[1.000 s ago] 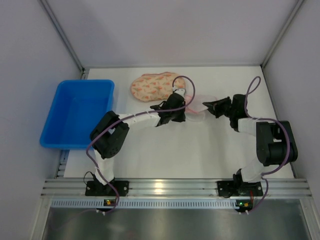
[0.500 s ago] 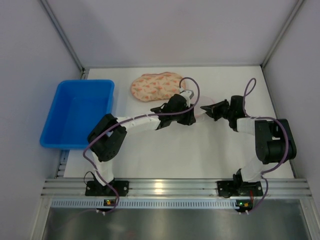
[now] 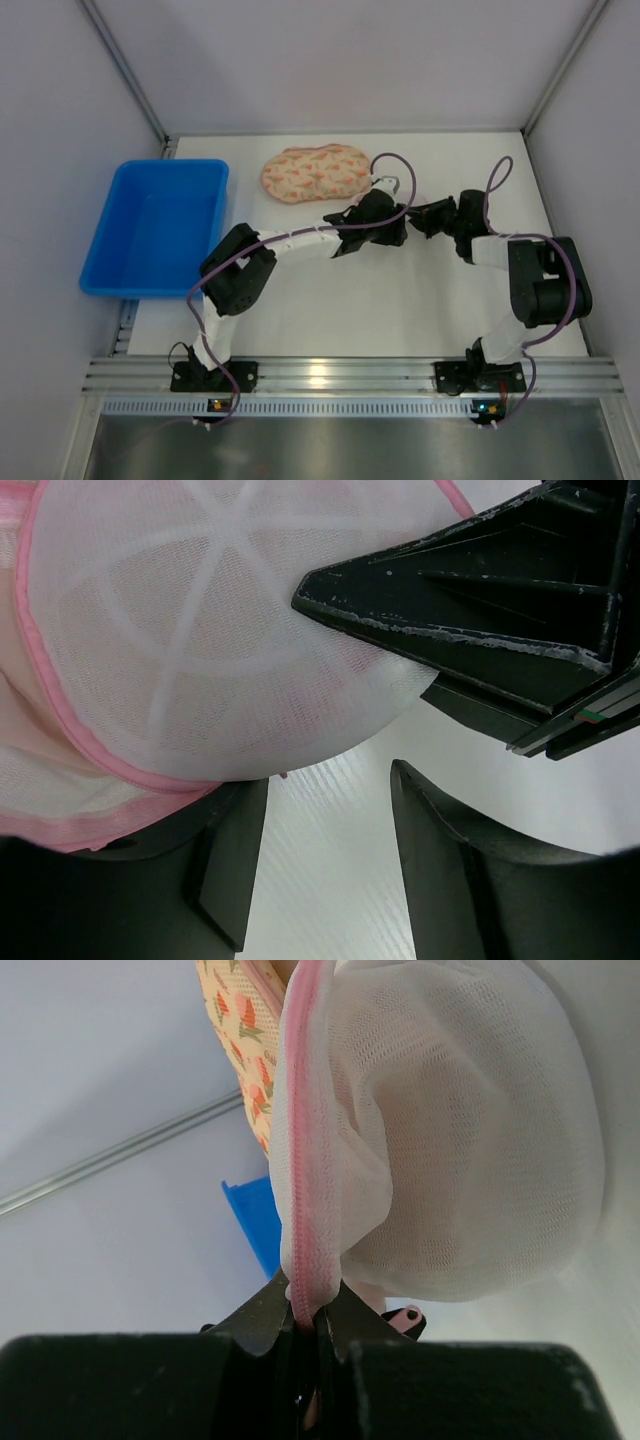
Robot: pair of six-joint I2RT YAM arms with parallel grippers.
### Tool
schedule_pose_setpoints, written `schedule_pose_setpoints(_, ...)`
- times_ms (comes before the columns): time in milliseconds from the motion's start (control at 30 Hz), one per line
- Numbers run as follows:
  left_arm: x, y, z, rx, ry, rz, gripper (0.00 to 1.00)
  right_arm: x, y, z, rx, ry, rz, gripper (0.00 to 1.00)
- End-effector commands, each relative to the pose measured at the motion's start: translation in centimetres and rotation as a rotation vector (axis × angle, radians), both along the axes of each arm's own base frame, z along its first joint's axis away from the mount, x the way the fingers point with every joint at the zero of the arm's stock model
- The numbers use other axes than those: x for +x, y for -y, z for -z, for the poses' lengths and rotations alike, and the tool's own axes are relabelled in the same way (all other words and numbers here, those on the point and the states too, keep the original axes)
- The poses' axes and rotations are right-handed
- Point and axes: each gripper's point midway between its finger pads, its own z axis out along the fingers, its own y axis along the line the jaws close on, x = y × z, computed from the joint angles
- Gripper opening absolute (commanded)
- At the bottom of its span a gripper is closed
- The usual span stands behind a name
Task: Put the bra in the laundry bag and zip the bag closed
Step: Zip the zipper on the laundry bag.
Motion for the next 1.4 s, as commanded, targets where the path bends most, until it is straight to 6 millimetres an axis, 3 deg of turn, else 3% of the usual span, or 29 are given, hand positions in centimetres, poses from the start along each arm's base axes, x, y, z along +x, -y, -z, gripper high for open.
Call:
schedule_pose_setpoints(0,1.6,0.1,-1.9,0.006,0.052,-0.074,0.58,-0.3,-0.6,0.5,0.007,-0.014,-0.005,0.0)
schedule_pose_setpoints(167,2.2,-0.1,-1.6,0.024,0.071,-0.093,0.52,-0.5,-0.8,0.4,0.01,-0.016,-0.008,0.0)
schedule_pose_setpoints(367,2.9,-0.2,-1.6,0.03,0.083,-0.119,0.27,-0.9,-0.8,0.6,0.001,-0.02,-0.01,0.0)
schedule_pose_setpoints(533,2.8,-0.5,-1.5,0.035,0.082,-0.119,0.18,-1.0,-0.8,0.7,-0.009,-0.019,-0.016,0.0)
schedule_pose_setpoints(700,1.6,-1.6,-1.2,0.05,0.068,-0.098,0.0,-0.7,-0.6,0.7,-0.017,-0.014,-0.01,0.0)
schedule_pose_setpoints(1100,-1.3,-7.7,1.2,0.208,0.018,0.017,0.0,1.1,0.2,1.4,-0.151,0.004,-0.1,0.0)
schedule_pose_setpoints(1133,-1.8,-7.6,1.2,0.198,0.008,0.045,0.0,1.3,0.1,1.2,-0.155,0.016,-0.112,0.03)
schedule_pose_setpoints(1167,-2.1,-7.5,1.2,0.191,0.004,0.066,0.0,1.8,-0.2,0.7,-0.145,0.033,-0.132,0.14)
schedule_pose_setpoints(1200,-2.2,-7.3,0.9,0.18,0.002,0.082,0.0,1.9,-0.4,0.6,-0.142,0.036,-0.145,0.38)
schedule_pose_setpoints(1233,-2.9,-6.3,0.5,0.137,-0.015,0.139,0.0,2.0,-0.5,0.3,-0.146,0.045,-0.158,0.47)
schedule_pose_setpoints(1300,-2.7,-4.8,-1.2,0.076,-0.004,0.17,0.0,1.9,-0.8,-0.6,-0.152,0.04,-0.195,0.63)
schedule_pose_setpoints(1367,-2.9,-3.5,-1.5,0.039,-0.021,0.214,0.0,0.8,-0.7,-1.5,-0.171,0.052,-0.236,0.72)
